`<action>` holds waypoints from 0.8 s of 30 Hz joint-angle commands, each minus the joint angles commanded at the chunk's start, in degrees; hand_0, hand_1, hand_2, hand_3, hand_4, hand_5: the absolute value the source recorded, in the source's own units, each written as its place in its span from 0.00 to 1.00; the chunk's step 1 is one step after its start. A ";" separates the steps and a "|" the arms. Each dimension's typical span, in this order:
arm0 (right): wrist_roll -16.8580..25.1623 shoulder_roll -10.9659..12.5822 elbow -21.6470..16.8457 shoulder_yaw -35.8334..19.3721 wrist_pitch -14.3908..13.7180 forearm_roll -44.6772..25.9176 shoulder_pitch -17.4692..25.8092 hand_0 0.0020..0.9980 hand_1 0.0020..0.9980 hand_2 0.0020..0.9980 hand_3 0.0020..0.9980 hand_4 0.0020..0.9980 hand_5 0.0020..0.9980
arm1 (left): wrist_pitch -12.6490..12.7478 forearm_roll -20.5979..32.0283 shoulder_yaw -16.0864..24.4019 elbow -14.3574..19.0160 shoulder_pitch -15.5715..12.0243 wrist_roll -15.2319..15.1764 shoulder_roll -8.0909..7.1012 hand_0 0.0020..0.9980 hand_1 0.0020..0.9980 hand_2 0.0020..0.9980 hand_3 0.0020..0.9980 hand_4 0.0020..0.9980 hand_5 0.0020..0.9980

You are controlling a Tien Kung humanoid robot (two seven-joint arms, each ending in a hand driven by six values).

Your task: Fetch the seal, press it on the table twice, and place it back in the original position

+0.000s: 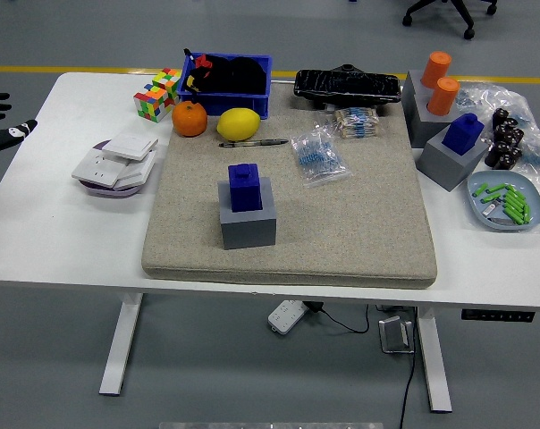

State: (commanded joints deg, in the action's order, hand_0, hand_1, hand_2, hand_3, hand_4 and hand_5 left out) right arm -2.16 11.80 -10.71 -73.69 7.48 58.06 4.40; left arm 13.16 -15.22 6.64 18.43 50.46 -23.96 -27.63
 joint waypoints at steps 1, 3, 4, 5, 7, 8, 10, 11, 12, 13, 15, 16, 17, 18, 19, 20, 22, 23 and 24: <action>0.00 -0.02 0.00 -0.10 -0.03 0.08 0.01 0.75 0.69 0.66 0.62 0.74 0.52 | 0.08 -0.02 -0.06 -0.06 -0.01 -0.05 0.04 0.78 0.76 0.74 0.79 0.84 0.23; 0.00 -0.08 0.02 -0.26 -0.03 0.13 0.03 0.75 0.69 0.66 0.62 0.74 0.52 | 0.05 -0.04 -0.07 -0.06 0.02 -0.03 0.11 0.78 0.76 0.74 0.79 0.84 0.23; -0.01 -0.15 0.03 -0.48 -0.04 0.23 0.08 0.75 0.69 0.66 0.62 0.74 0.52 | 0.04 -0.36 -0.18 -0.02 0.06 0.01 0.21 0.78 0.76 0.74 0.79 0.84 0.23; 0.00 -0.19 0.03 -0.61 -0.05 0.27 0.12 0.75 0.69 0.66 0.62 0.74 0.52 | 0.05 -0.59 -0.25 0.03 0.08 0.00 0.27 0.78 0.76 0.74 0.79 0.84 0.23; -0.01 -0.26 0.02 -0.83 -0.06 0.28 0.18 0.75 0.69 0.66 0.62 0.74 0.52 | 0.07 -0.88 -0.19 0.13 0.15 -0.08 0.37 0.77 0.76 0.73 0.78 0.83 0.24; -0.01 -0.29 0.01 -0.94 -0.06 0.34 0.20 0.75 0.69 0.66 0.62 0.74 0.52 | 0.10 -0.93 -0.10 0.15 0.18 -0.11 0.42 0.77 0.76 0.73 0.78 0.83 0.24; -0.01 -0.32 0.01 -1.18 -0.08 0.42 0.23 0.75 0.69 0.66 0.62 0.74 0.52 | 0.16 -0.97 0.03 0.15 0.24 -0.12 0.49 0.77 0.76 0.73 0.78 0.83 0.24; -0.01 -0.32 -0.01 -1.25 -0.09 0.45 0.24 0.75 0.69 0.66 0.62 0.74 0.52 | 0.18 -0.95 0.09 0.14 0.26 -0.12 0.51 0.77 0.76 0.73 0.78 0.83 0.24; 0.00 -0.31 -0.03 -1.29 -0.09 0.47 0.24 0.75 0.69 0.66 0.62 0.74 0.52 | 0.19 -0.94 0.14 0.13 0.26 -0.12 0.51 0.77 0.76 0.73 0.78 0.83 0.24; 0.00 -0.30 -0.04 -1.32 -0.10 0.49 0.24 0.75 0.69 0.66 0.62 0.74 0.52 | 0.21 -0.94 0.16 0.13 0.26 -0.12 0.51 0.77 0.75 0.73 0.78 0.83 0.23; 0.02 -0.30 -0.08 -1.40 -0.12 0.51 0.22 0.75 0.69 0.66 0.62 0.74 0.52 | 0.23 -0.85 0.15 0.06 0.25 -0.07 0.52 0.77 0.75 0.73 0.78 0.83 0.23; 0.02 -0.30 -0.10 -1.41 -0.12 0.51 0.20 0.75 0.69 0.66 0.62 0.74 0.52 | 0.25 -0.76 0.12 0.02 0.26 -0.07 0.53 0.77 0.75 0.73 0.78 0.83 0.23; 0.03 -0.31 -0.12 -1.43 -0.13 0.53 0.19 0.75 0.69 0.66 0.62 0.74 0.52 | 0.26 -0.71 0.08 -0.02 0.26 -0.06 0.55 0.77 0.75 0.73 0.78 0.83 0.23; 0.03 -0.31 -0.13 -1.44 -0.13 0.53 0.19 0.75 0.69 0.66 0.62 0.74 0.52 | 0.26 -0.69 0.06 -0.04 0.27 -0.04 0.55 0.77 0.75 0.73 0.78 0.83 0.23; 0.01 -0.31 -0.11 -1.47 -0.12 0.55 0.18 0.74 0.69 0.66 0.62 0.74 0.52 | 0.26 -0.66 0.03 -0.05 0.26 -0.02 0.55 0.76 0.75 0.73 0.78 0.82 0.23; 0.01 -0.31 -0.11 -1.57 -0.14 0.64 0.18 0.74 0.69 0.66 0.62 0.74 0.52 | 0.25 -0.66 0.05 -0.08 0.26 0.00 0.56 0.76 0.75 0.73 0.78 0.82 0.23; 0.02 -0.31 -0.14 -1.58 -0.15 0.59 0.18 0.74 0.69 0.66 0.62 0.74 0.52 | 0.30 -0.67 0.12 -0.12 0.29 -0.01 0.58 0.76 0.75 0.73 0.78 0.82 0.23; 0.02 -0.31 -0.15 -1.54 -0.13 0.58 0.20 0.74 0.69 0.66 0.62 0.74 0.52 | 0.34 -0.66 0.16 -0.13 0.31 -0.03 0.60 0.76 0.75 0.73 0.78 0.82 0.23; 0.02 -0.31 -0.16 -1.54 -0.13 0.61 0.22 0.74 0.69 0.66 0.62 0.74 0.52 | 0.35 -0.67 0.18 -0.14 0.32 -0.02 0.62 0.76 0.75 0.73 0.78 0.82 0.23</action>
State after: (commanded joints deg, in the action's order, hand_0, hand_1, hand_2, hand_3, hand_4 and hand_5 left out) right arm -2.14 11.49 -10.86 -75.23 7.35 58.67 4.62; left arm 13.51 -15.89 6.82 18.30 50.78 -23.98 -27.01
